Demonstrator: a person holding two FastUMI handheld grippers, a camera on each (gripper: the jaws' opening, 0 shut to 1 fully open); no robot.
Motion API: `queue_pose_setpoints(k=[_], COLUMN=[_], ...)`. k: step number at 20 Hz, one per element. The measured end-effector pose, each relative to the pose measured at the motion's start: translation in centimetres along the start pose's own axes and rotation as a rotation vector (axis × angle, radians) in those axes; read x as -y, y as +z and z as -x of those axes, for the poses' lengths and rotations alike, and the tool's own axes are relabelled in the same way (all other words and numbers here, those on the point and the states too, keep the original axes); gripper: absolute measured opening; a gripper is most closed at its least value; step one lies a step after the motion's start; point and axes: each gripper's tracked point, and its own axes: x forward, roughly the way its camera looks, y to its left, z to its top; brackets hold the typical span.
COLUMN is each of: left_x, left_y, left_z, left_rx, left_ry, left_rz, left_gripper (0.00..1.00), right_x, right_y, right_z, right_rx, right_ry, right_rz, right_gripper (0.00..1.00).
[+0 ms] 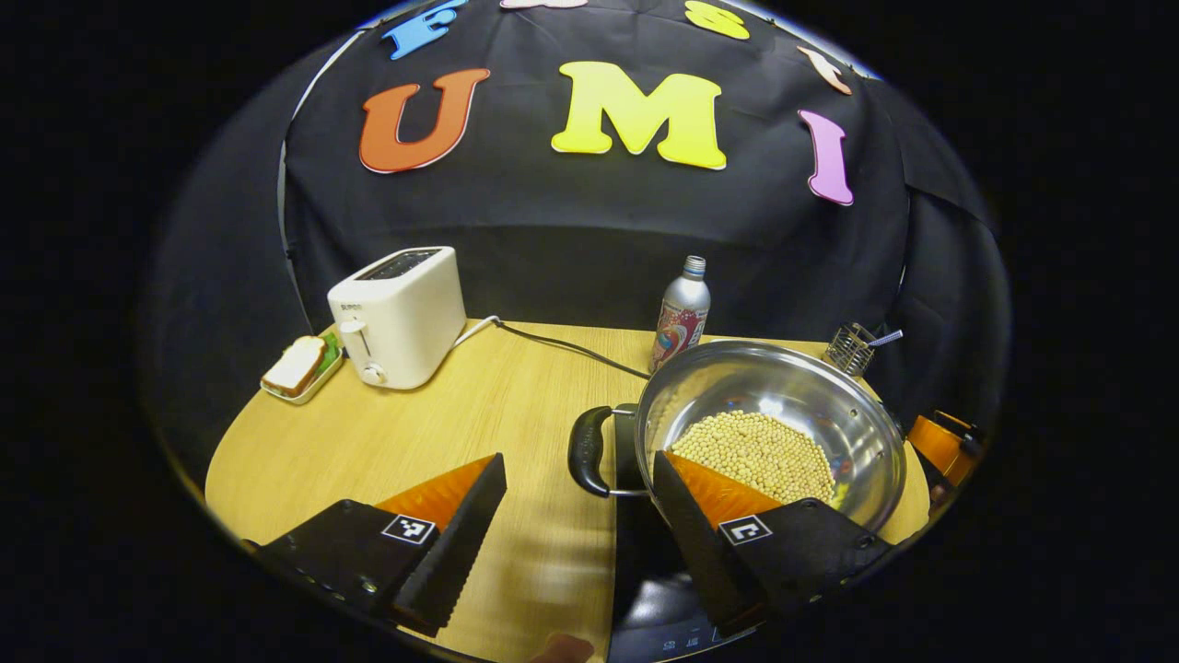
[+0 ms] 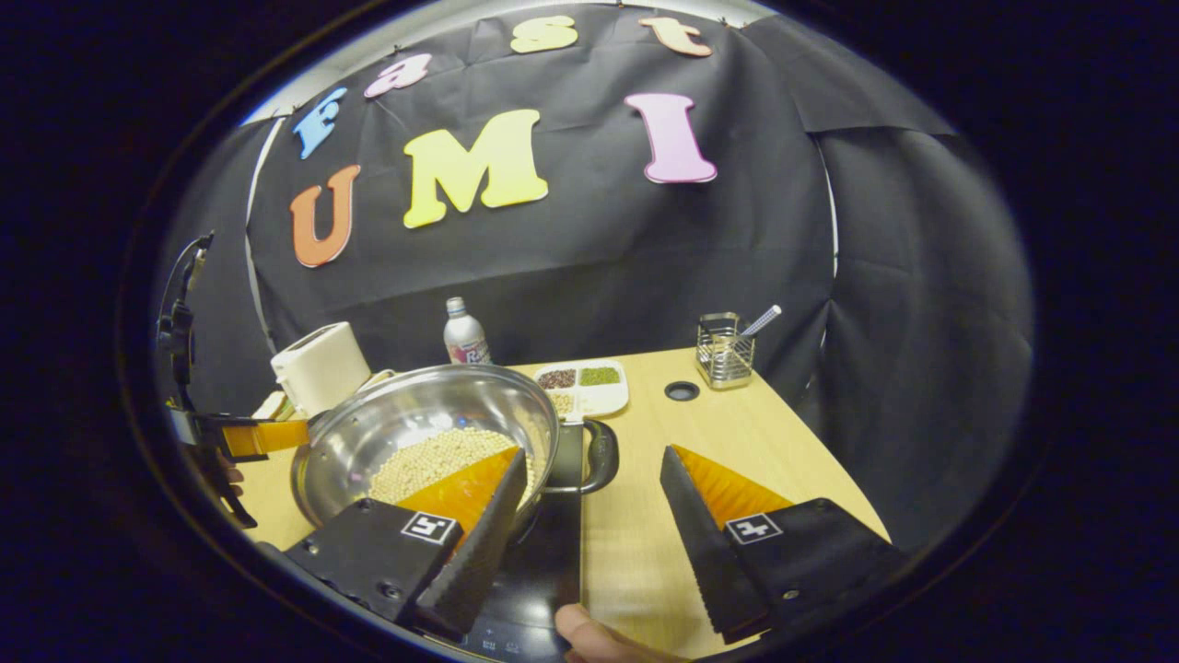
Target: First push the handle of the pot to place it horizontally, then grasp the pot with both hands and set it on the induction cooktop.
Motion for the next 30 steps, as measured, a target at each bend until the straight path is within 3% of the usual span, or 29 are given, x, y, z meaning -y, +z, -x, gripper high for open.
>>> queue_pose_setpoints(k=[8,14,17,21,30], left_x=[0.2,-0.6,0.0,0.3,-0.5], left_y=[0.5,0.7,0.8,1.6,3.1], left_z=[9.5,17.8,21.4,27.0,37.5], left_rx=[0.133,0.270,0.321,0.399,0.568], left_ry=[-0.022,0.043,0.055,0.080,0.074], left_rz=[-0.005,-0.041,-0.091,-0.126,-0.086], left_gripper=[0.96,0.95,0.96,0.95,0.95], right_x=[-2.7,-4.7,-4.9,-5.6,-7.2], right_y=[0.8,2.0,2.8,4.2,7.7], right_z=[8.8,16.9,21.1,26.6,37.3], right_rx=[0.110,0.231,0.301,0.373,0.549], right_ry=[-0.005,-0.005,-0.030,-0.033,-0.033], right_rz=[0.075,0.093,0.104,0.093,0.092], right_gripper=[0.92,0.92,1.00,1.00,1.00])
